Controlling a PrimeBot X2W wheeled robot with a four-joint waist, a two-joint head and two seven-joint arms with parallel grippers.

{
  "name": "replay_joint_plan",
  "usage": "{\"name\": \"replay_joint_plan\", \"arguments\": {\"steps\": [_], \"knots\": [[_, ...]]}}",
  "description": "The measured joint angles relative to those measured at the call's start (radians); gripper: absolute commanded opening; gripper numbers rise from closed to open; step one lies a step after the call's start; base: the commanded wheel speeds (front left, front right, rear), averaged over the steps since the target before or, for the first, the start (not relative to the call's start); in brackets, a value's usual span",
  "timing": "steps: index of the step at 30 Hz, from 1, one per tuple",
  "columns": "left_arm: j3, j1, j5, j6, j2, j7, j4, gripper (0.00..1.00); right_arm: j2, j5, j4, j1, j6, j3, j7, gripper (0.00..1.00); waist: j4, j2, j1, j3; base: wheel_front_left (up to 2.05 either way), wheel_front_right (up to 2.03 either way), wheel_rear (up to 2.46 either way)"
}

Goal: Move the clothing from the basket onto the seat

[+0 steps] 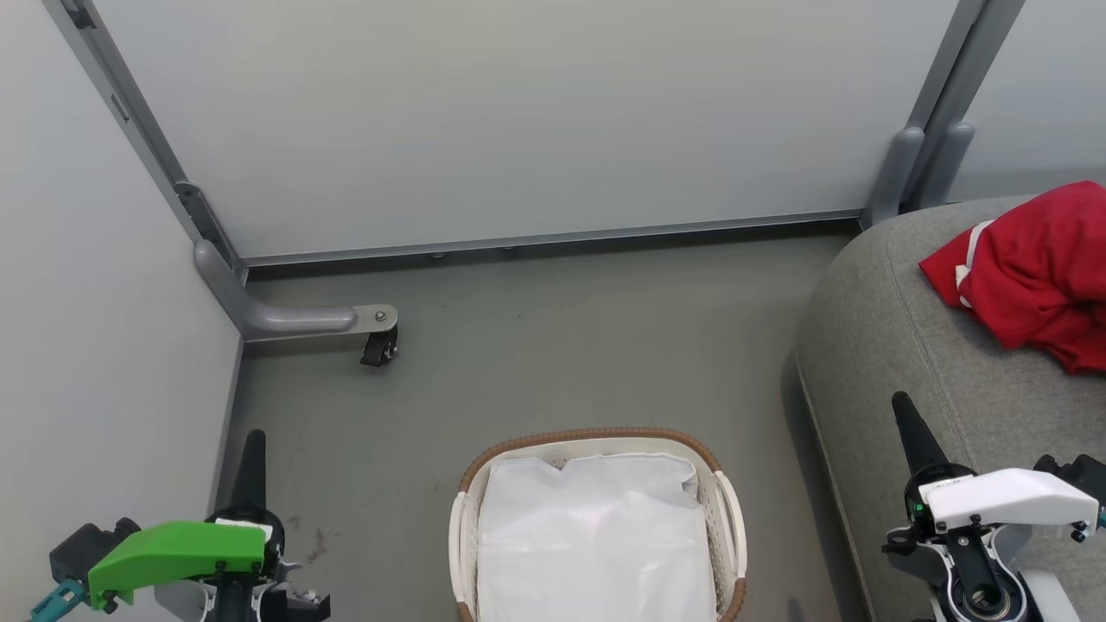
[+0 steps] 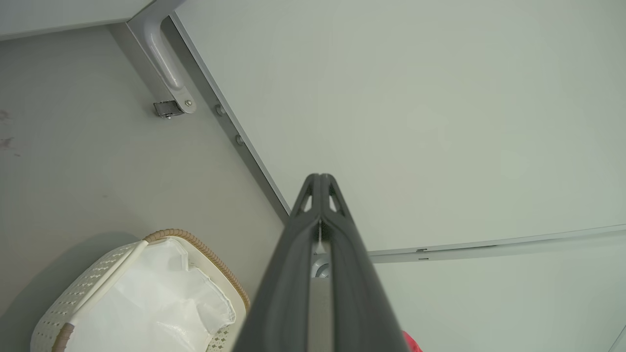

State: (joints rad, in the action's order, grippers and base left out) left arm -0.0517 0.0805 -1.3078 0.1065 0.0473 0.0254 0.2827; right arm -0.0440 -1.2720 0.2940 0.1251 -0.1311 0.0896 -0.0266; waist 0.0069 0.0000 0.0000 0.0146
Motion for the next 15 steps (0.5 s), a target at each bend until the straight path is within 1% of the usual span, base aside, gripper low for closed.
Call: {"name": "replay_joint_plan", "arguments": {"steps": [15], "knots": [[-0.022, 0.005, -0.114, 0.008, 0.000, 0.034, -0.015, 0.00, -0.001, -0.126, -0.018, -0.004, 0.000, 0.009, -0.033, 0.00, -0.002, 0.0000, 0.0000, -0.004, 0.00, 0.00, 0.00]]}}
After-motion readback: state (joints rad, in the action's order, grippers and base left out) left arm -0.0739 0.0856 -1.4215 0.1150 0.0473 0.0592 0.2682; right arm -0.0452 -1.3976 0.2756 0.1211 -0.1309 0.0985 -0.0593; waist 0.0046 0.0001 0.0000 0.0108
